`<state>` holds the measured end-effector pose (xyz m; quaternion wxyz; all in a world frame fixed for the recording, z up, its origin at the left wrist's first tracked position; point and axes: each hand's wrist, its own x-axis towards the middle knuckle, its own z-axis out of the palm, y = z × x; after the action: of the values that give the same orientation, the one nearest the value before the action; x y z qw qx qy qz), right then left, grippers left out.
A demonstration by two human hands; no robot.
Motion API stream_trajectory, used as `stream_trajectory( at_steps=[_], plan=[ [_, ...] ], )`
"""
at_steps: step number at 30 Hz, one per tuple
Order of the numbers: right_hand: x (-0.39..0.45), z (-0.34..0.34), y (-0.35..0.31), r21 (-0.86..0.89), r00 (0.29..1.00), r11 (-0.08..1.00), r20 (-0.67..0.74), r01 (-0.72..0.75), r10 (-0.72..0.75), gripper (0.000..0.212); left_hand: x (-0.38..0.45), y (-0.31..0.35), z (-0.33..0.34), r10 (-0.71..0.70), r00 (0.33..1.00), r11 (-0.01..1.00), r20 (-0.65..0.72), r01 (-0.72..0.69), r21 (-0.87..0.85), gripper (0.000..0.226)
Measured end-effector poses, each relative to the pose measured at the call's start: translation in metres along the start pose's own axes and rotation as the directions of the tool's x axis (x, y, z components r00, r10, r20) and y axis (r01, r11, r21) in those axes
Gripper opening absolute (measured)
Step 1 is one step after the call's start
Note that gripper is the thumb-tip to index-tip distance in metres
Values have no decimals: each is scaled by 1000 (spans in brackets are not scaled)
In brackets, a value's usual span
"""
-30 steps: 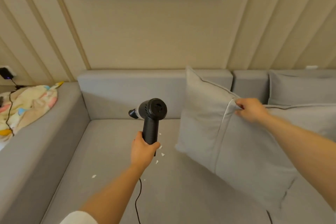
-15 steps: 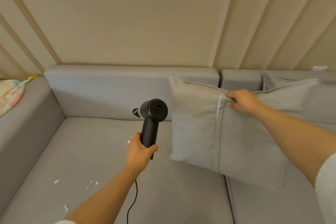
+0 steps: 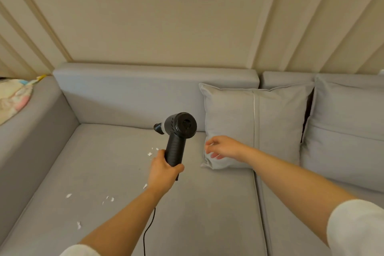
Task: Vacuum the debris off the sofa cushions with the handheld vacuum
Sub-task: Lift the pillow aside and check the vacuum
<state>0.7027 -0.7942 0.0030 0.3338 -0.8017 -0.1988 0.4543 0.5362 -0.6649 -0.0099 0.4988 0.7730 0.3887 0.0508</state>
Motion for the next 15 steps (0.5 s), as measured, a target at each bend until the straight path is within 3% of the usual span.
stream_trajectory(
  at_steps=[4,8,13,15],
  plan=[
    [-6,32,-29,260,997,965,64,12,-30,38,-2,-4,-5,44,994,996,101,-52,78,46],
    [-19,63,-46,557,998,830,29,28,-53,26,-6,-11,-22,105,984,985,147,-123,119,39],
    [-36,127,-70,636,999,771,14,29,-50,32,-15,-26,-70,229,957,910,178,-275,309,38],
    [-42,151,-84,697,998,715,-53,55,-25,29,-13,-32,-88,282,933,876,225,-346,336,39]
  ],
)
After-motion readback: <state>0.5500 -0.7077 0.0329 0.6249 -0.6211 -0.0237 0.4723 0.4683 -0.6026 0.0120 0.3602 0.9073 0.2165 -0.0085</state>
